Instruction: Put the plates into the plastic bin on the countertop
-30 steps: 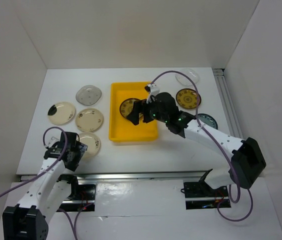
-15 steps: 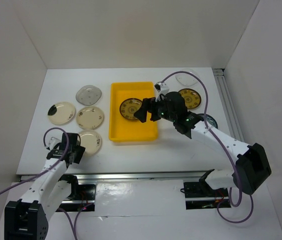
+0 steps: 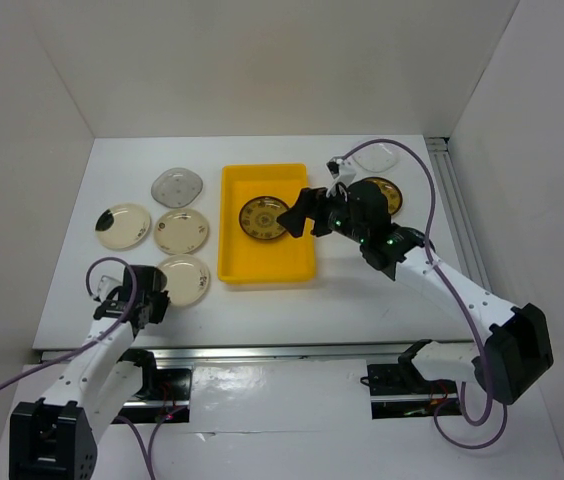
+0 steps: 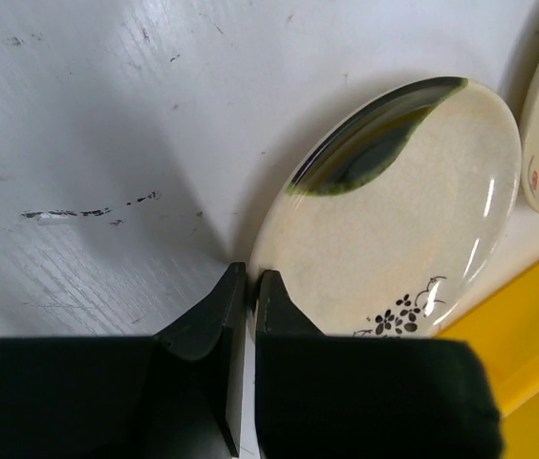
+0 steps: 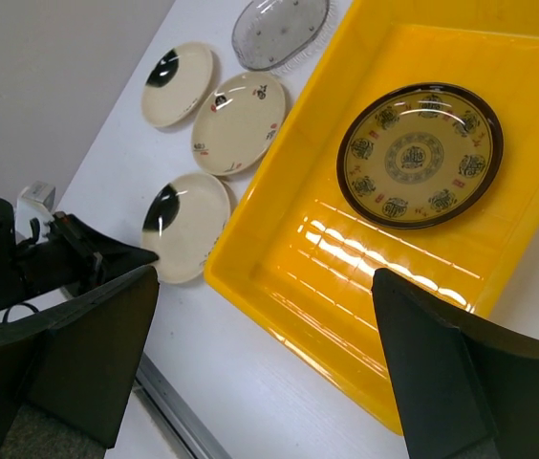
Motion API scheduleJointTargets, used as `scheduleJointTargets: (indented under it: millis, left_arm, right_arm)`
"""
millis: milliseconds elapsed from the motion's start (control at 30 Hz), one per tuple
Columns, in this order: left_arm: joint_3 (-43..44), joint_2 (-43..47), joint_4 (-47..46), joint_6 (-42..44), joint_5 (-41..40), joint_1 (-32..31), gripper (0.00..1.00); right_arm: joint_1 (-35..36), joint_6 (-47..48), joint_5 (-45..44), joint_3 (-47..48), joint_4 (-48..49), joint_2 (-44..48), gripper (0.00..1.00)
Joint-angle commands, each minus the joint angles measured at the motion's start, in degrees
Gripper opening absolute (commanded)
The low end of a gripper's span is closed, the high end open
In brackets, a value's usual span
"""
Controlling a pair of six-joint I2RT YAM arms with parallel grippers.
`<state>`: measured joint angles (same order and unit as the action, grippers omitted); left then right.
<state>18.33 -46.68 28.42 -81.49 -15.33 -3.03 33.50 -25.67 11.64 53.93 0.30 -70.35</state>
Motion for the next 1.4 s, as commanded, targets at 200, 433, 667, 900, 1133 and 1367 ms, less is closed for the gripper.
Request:
scheduleJointTargets:
  millis: [200, 433, 667, 900, 1133, 1367]
  left_arm:
    - [8.72, 9.84, 19.20, 2.13, -2.24, 0.21, 0.00]
    - [24.47, 11.78, 16.18, 13.16, -0.50, 0.21, 0.00]
    - [28.60, -4.00, -10.30, 29.81, 20.77, -2.75, 0.00]
    - [37.56, -28.87, -25.07, 36.48, 19.82, -14.10, 0.00]
    - [46.18, -44.97, -27.11, 38.77, 19.82, -15.78, 0.00]
    - [54.08, -53.95, -24.91, 38.78, 19.72, -14.12, 0.00]
  right_arm:
    - [-2.29, -0.17, -0.03, 0.03, -1.26, 4.16, 1.00]
    - [-4.66, 0.89, -5.56, 0.65, -6.27, 8.03, 1.00]
    - [-8.26, 0.36, -12.24, -1.37, -11.72, 16.01, 1.00]
    - [-11.79, 0.36, -14.01, -2.78, -16.28, 21.48, 1.00]
    - [-13.63, 0.89, -13.48, -3.39, -18.58, 24.46, 1.00]
    - [-14.16, 0.36, -11.91, -4.54, -18.58, 25.17, 1.00]
